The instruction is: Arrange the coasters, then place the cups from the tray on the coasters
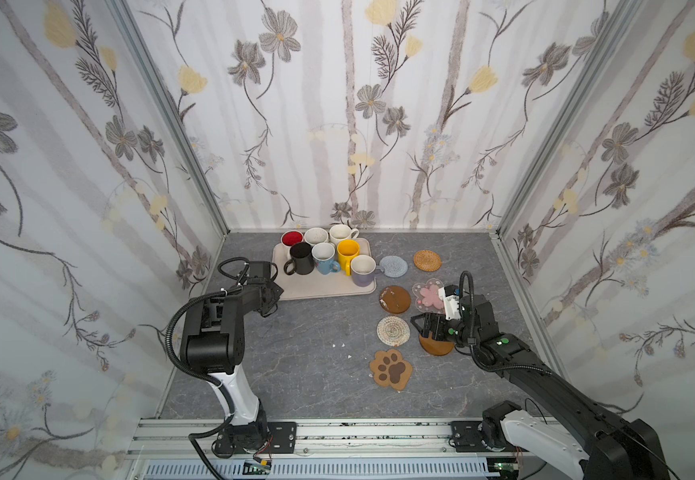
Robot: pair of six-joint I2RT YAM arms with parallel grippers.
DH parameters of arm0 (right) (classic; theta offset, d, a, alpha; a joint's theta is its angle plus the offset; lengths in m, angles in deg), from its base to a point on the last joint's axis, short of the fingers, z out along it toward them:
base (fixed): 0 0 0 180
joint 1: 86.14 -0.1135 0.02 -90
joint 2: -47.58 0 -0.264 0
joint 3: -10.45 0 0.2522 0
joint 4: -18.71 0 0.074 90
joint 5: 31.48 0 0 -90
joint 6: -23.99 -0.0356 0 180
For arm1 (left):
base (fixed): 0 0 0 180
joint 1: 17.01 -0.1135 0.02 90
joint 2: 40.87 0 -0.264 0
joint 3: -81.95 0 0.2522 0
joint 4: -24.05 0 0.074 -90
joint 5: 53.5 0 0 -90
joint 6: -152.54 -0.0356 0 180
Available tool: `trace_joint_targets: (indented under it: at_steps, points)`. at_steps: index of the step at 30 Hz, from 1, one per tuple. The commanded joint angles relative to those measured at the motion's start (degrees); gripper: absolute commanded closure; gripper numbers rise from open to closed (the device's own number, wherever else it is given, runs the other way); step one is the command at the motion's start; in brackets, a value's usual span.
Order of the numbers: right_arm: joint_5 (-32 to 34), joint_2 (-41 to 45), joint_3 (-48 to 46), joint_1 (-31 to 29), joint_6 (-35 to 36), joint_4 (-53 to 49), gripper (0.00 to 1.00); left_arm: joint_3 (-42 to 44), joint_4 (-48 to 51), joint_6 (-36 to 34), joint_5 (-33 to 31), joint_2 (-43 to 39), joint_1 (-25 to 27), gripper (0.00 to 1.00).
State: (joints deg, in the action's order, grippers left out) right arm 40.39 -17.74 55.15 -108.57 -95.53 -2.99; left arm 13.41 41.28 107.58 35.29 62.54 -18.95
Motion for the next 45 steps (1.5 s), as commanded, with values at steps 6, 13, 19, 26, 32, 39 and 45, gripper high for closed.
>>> trace_joint_targets:
  at_steps: [6,13,19,26,32,39,45]
  points:
    - [-0.81,2.20,-1.32,0.02,0.31,0.05,0.12,7.17,1.00,1.79,-5.53,-3.96,-0.46,1.00]
    - [-0.99,3.39,-2.38,-0.04,-0.02,0.00,0.12,14.57,-1.76,3.69,-4.86,-8.96,-0.47,1.00]
    - [-1.77,2.85,-2.44,-0.08,-0.62,1.02,0.13,21.44,-4.23,4.84,-3.01,-14.63,-0.18,1.00]
    - [-2.35,1.70,-1.71,-0.58,-0.91,1.87,0.13,28.43,-5.62,5.83,-2.84,-21.47,1.14,1.00]
    - [-2.52,-0.06,-1.01,-1.12,-0.97,2.53,0.13,32.22,-6.26,7.02,-3.36,-25.31,4.09,1.00]
    - [-2.52,-2.37,0.65,-2.29,-1.51,3.54,0.14,35.83,-6.63,8.31,-3.54,-29.08,7.79,1.00]
    - [-2.61,-5.26,2.53,-2.51,-1.51,4.46,0.13,38.76,-6.63,9.21,-2.92,-33.48,9.58,1.00]
